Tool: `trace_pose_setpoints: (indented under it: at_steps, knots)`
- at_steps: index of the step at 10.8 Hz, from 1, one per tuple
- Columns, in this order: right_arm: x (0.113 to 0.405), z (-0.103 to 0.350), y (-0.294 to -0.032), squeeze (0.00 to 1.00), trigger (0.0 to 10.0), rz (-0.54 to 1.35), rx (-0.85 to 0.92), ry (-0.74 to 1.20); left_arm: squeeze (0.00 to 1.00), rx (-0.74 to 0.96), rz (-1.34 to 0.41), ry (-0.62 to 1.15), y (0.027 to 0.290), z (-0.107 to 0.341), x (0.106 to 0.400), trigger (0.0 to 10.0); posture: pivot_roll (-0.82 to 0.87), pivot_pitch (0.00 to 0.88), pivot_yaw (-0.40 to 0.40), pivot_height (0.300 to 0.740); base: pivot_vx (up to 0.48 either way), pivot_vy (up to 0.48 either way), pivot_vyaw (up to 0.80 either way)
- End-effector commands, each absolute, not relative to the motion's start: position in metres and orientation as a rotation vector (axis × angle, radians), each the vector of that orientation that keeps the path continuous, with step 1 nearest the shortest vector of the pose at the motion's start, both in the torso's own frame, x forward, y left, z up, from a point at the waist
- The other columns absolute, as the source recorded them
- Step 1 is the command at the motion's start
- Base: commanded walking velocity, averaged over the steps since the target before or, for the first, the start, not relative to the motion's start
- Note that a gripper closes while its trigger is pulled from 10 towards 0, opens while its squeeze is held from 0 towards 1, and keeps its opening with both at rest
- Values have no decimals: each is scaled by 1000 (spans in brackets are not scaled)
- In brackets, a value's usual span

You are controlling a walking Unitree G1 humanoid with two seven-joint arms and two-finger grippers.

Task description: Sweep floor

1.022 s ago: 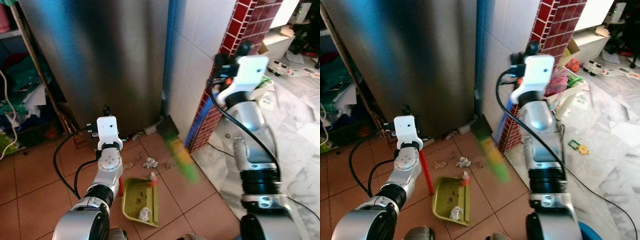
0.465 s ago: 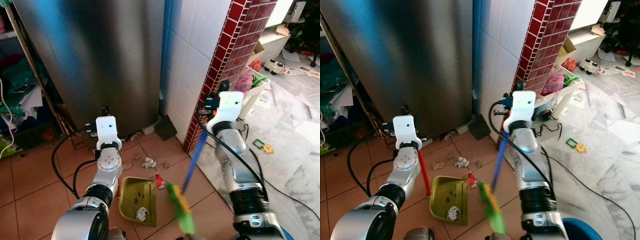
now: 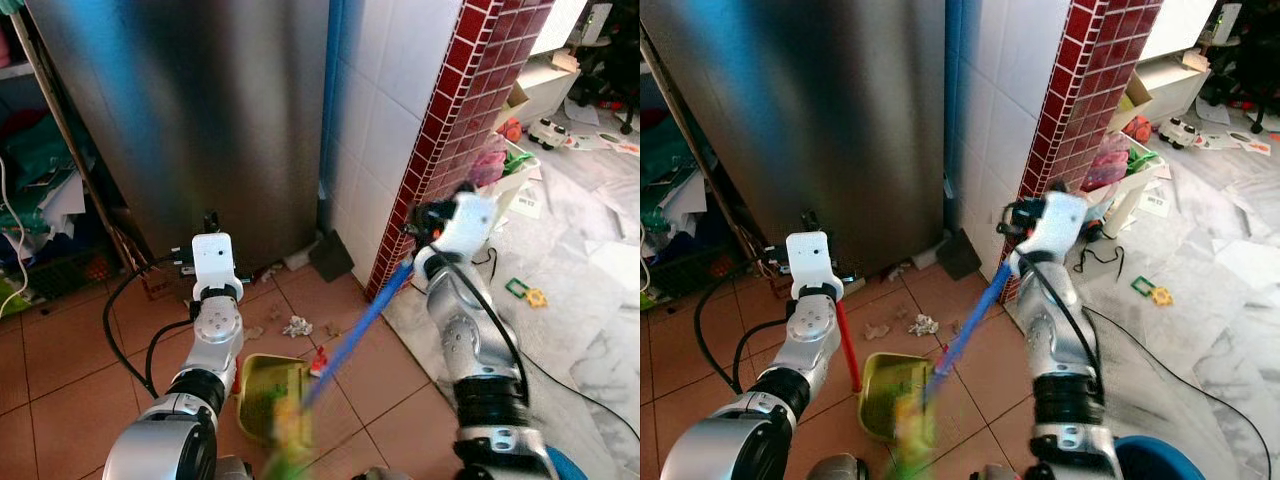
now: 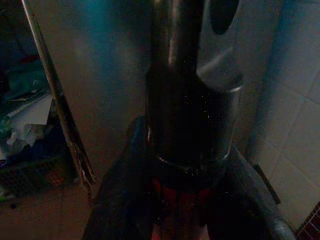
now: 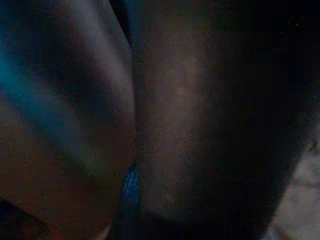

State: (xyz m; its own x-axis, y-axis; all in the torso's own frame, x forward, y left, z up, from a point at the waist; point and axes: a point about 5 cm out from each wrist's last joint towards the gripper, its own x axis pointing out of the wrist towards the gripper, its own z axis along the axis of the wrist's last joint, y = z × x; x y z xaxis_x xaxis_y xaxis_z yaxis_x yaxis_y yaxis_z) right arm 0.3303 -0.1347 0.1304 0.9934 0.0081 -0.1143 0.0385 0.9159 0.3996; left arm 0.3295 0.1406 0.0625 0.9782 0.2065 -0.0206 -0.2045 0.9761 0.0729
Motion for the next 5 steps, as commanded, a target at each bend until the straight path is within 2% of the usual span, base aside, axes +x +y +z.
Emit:
trace_pose_setpoints:
  at_steps: [1,3,4,5]
  knots:
    - [336,146,-131,0,10000,-11,511,90,0,86,190,4,139,69,334,10000,-107,0,-5,740,0,0,0]
    - [340,155,-131,0,10000,-8,549,78,0,84,191,8,139,69,334,10000,-108,0,-4,740,0,0,0]
    - [343,172,-132,0,10000,22,524,-3,0,82,190,3,139,69,334,10000,-109,0,-1,740,0,0,0]
    - [344,195,-138,0,10000,55,379,-144,0,67,169,-35,137,77,336,10000,-107,6,-5,740,0,0,0]
